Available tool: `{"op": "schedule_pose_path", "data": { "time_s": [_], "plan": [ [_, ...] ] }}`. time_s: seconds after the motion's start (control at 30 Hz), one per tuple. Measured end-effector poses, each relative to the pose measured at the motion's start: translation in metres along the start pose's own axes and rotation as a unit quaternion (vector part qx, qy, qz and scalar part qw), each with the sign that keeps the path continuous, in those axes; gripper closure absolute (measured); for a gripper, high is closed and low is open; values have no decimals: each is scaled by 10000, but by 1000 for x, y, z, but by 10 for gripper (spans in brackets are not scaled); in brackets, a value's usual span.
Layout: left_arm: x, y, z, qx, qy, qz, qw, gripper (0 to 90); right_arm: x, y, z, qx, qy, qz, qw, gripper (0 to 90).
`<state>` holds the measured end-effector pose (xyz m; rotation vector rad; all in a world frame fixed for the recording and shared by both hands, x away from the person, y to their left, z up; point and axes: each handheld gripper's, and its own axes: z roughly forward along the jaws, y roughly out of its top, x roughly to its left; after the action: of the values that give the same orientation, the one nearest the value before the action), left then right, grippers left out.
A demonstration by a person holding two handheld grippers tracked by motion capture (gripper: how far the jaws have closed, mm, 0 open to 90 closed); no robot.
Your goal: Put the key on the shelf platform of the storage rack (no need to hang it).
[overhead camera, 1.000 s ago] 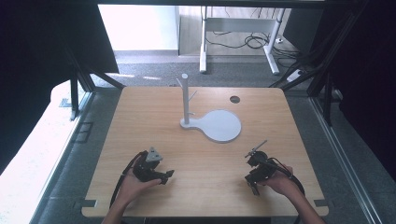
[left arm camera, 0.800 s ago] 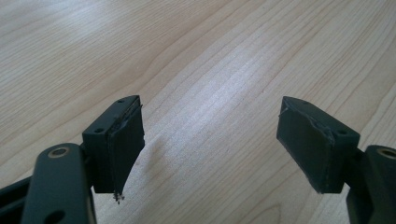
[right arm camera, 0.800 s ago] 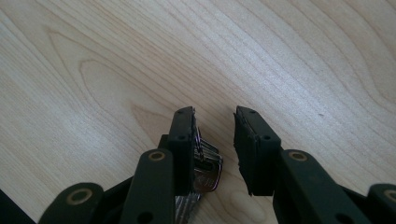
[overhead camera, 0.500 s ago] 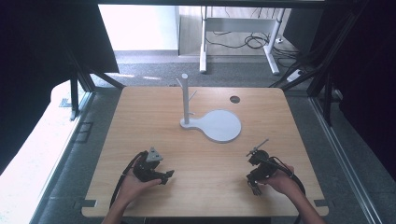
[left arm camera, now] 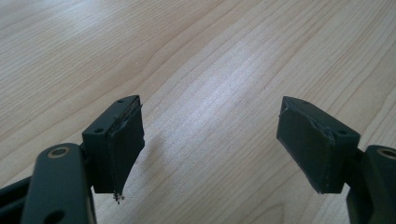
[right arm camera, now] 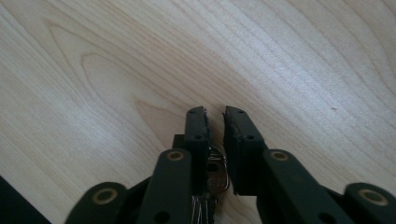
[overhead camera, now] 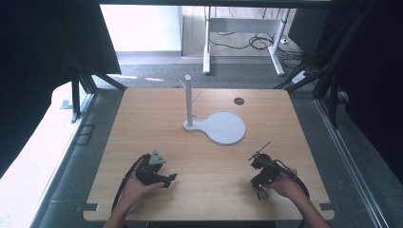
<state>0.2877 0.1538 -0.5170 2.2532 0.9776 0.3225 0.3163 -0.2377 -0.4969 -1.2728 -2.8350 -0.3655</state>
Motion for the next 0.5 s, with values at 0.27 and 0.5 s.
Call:
{"op": "schedule_pose_path", "data": {
  "time_s": [0.27,0.5],
  "plan": [
    [1,0,-1,3,13,-17,10000,233,1,0,-1,71,47,-69,9999,883],
    [2,0,-1,8,20,-38,10000,233,-1,-3,-4,143,58,-84,9998,891]
  ]
}}
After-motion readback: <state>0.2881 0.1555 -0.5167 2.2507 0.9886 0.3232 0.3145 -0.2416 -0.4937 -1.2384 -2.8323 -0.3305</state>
